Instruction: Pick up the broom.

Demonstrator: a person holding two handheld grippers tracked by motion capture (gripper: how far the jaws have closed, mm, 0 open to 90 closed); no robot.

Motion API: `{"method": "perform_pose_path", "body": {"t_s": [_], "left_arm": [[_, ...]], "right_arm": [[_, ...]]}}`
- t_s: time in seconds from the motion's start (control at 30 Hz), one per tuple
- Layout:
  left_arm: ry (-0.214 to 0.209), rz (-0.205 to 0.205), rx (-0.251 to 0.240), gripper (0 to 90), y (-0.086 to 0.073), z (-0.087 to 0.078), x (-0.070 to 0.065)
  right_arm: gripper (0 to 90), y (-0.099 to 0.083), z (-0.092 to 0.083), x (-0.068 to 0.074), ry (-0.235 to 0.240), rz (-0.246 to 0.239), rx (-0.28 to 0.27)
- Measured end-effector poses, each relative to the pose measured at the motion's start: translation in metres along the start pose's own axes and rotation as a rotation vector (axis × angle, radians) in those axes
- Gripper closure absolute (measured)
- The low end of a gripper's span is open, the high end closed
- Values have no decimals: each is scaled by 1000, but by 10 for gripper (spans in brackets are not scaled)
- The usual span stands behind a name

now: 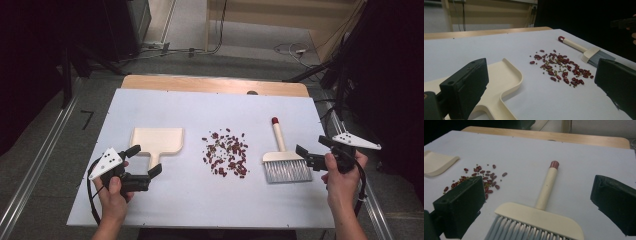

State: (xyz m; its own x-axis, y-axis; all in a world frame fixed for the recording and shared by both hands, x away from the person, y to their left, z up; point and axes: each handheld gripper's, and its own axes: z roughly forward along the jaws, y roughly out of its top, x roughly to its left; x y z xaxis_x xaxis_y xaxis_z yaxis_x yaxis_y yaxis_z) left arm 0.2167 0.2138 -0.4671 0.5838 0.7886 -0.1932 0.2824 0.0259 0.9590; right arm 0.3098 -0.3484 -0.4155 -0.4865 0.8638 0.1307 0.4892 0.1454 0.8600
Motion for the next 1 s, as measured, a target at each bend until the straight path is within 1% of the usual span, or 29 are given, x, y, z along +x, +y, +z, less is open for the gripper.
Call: {"method": "perform_pose_path", "body": {"t_s": [0.03, 0.1, 0.13, 0.17, 0.2, 0.23, 0.27, 0.3, 0.33, 0.37, 0.4, 0.43, 0.47, 0.5, 0.57, 0.6, 0.63, 0.67, 0.7, 0.73, 0.77, 0.8, 0.83, 0.87, 0.9, 0.97, 1.0], "left_arm": [[1, 3, 2, 0, 0, 0, 0], [-1, 4, 7, 0, -1, 0, 0], [-3, 3, 6, 0, -1, 1, -1], [-4, 5, 10, 0, -1, 1, -1], [-3, 6, 13, 0, -1, 1, -2], [-5, 9, 12, 0, -1, 2, -2], [-8, 11, 10, 0, 0, 2, -3], [-10, 17, 10, 0, 0, 3, -3], [-18, 17, 14, 0, 0, 3, -5], [-18, 17, 14, 0, 0, 3, -5], [-20, 20, 17, 0, 0, 4, -5], [-20, 21, 20, 0, 0, 4, -4], [-20, 21, 21, 0, -1, 5, -4], [-20, 21, 23, 0, -1, 5, -4], [-19, 21, 24, 0, -1, 4, -3], [-19, 21, 24, 0, -1, 4, -3], [-20, 23, 26, 0, -1, 4, -3], [-20, 24, 26, 0, -1, 4, -3], [-22, 24, 26, 0, -1, 4, -3], [-22, 24, 27, 0, -1, 4, -3], [-21, 24, 26, 0, -1, 4, -4], [-22, 22, 25, 0, -1, 5, -4], [-23, 21, 24, 0, -1, 5, -4], [-24, 20, 26, 0, -2, 5, -4], [-24, 21, 27, 0, -2, 6, -4], [-30, 26, 32, 0, -2, 7, -4], [-32, 26, 35, 0, -2, 7, -5]], "right_arm": [[0, 0, 0, 0, 0, 0, 0], [0, 7, 7, 0, -4, -2, 23], [12, 12, 14, 0, -2, 8, 40], [12, 12, 14, 0, -2, 8, 40], [20, 16, 22, 0, -7, 29, 64], [31, 18, 26, -1, -4, 37, 77], [31, 18, 26, -1, -4, 37, 77], [36, 20, 31, -2, -1, 45, 95], [88, 23, 40, -3, -14, 61, 130], [88, 23, 40, -3, -14, 61, 130], [167, 24, 48, -4, -41, 83, 158], [167, 24, 48, -4, -41, 83, 158], [198, 25, 52, -6, -36, 90, 163], [267, 24, 61, -6, -47, 87, 188], [287, 23, 71, -6, -73, 69, 236], [287, 23, 71, -6, -73, 69, 236], [316, 20, 80, -8, -86, 55, 277], [316, 20, 80, -8, -86, 55, 277], [380, 18, 85, -9, -93, 36, 299], [401, 16, 87, -8, -103, 58, 299], [416, 16, 89, -7, -104, 70, 303], [416, 16, 89, -7, -104, 70, 303], [396, 14, 93, -6, -131, 46, 320], [402, 13, 96, -6, -144, 21, 328], [396, 12, 98, -6, -142, 22, 336], [413, 11, 101, -6, -138, 28, 343], [443, 8, 105, -7, -112, 52, 378]]}}
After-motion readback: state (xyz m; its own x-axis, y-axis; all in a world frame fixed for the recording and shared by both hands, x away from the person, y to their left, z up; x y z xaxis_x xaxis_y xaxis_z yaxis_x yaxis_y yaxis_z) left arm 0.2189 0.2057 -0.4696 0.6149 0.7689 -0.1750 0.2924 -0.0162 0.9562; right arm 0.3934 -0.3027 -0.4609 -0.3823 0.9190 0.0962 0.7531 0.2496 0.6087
